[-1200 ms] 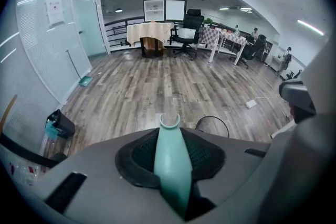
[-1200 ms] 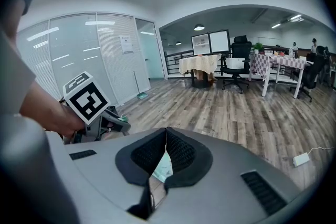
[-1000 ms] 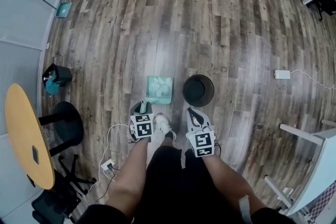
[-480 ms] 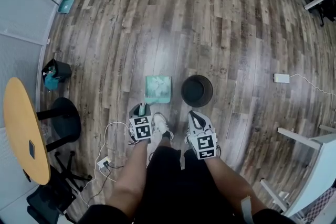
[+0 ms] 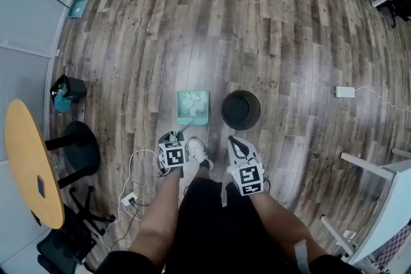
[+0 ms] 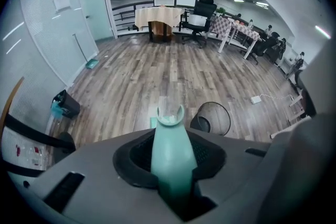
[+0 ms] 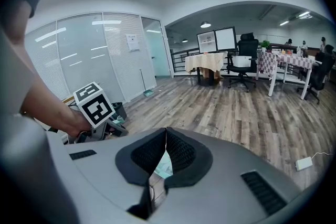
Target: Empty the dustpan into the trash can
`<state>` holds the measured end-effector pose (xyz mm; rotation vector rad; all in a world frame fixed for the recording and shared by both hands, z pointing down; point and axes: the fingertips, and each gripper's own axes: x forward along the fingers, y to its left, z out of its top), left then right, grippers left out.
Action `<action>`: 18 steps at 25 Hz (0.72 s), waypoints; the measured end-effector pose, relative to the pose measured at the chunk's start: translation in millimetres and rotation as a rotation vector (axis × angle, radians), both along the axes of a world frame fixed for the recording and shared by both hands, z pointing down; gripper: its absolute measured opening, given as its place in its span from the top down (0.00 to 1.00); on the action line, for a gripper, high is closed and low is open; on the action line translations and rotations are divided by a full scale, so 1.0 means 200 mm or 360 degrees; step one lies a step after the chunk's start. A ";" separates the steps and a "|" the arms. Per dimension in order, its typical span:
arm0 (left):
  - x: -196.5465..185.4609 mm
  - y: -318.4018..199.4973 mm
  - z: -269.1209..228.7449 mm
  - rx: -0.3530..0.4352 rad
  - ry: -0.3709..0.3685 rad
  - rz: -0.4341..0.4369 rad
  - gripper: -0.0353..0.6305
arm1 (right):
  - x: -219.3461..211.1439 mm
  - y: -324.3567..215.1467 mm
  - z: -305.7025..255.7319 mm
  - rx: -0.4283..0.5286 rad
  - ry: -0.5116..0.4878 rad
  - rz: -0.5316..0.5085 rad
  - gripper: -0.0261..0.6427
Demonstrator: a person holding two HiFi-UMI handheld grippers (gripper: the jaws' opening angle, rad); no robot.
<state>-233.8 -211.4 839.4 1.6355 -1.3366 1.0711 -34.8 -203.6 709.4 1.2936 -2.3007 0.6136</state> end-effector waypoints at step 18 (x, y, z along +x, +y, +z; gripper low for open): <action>0.04 -0.01 -0.03 0.0062 -0.0040 0.0019 0.80 | 0.04 0.01 0.00 -0.0014 -0.0028 -0.0010 0.92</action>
